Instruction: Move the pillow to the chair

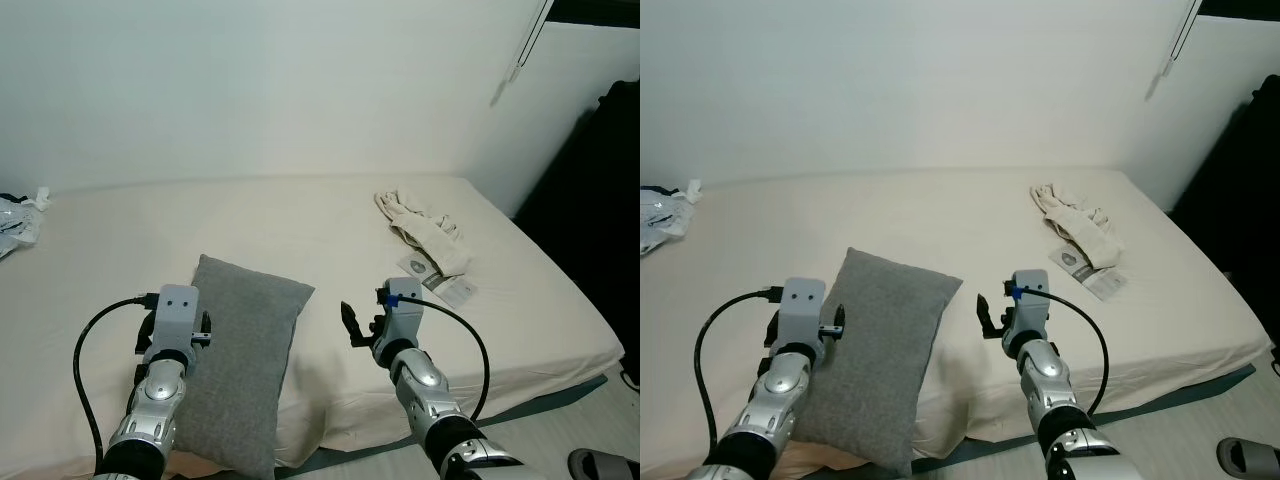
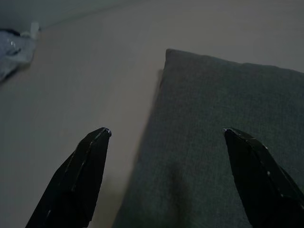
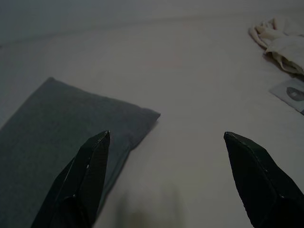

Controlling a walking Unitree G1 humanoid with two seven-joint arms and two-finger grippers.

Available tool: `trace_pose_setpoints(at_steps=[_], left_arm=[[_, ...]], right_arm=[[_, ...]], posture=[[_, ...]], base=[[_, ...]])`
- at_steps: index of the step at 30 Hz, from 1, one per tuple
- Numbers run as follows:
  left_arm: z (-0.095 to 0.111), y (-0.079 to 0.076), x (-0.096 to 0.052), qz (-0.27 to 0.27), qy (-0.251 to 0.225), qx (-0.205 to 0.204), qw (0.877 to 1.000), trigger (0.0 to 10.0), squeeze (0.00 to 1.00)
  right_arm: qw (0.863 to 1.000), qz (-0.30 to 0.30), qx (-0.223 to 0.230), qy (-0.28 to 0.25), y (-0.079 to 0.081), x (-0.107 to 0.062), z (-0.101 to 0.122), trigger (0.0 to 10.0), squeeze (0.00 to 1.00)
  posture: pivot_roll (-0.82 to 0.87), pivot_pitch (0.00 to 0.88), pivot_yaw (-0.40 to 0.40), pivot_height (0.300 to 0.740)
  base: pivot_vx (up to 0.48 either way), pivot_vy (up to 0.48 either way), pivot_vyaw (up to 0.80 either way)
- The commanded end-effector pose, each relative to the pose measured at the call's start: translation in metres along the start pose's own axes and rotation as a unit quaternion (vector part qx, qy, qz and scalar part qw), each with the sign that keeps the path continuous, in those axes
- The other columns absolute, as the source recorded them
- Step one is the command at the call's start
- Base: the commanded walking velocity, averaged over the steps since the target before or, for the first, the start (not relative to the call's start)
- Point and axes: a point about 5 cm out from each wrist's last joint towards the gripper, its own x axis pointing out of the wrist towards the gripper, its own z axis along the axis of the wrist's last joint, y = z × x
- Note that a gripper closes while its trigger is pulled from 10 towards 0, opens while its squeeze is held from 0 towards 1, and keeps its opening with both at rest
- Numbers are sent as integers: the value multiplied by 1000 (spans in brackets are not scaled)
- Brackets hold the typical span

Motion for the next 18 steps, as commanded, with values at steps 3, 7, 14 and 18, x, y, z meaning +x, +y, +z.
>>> trace_pose_setpoints(at_steps=[3,7,14,18], left_arm=[[-3,3,-2,15,8,-2,1000,10000,0],[-12,16,-7,50,20,16,998,10000,0],[-7,16,-6,27,25,-94,995,10000,0],[0,2,-3,-33,6,-93,995,10000,0]], right_arm=[[1000,-15,-3,-4,-5,0,2,10000,0],[997,-39,-71,22,-13,0,2,10000,0],[999,-36,-10,-24,-19,-2,11,10000,0],[999,-36,27,-31,-20,0,16,10000,0]], posture=[[28,37,-96,740],[24,69,-70,740],[1,89,-28,740],[-8,83,-69,740]], base=[[0,0,0],[0,0,0],[0,0,0],[0,0,0]])
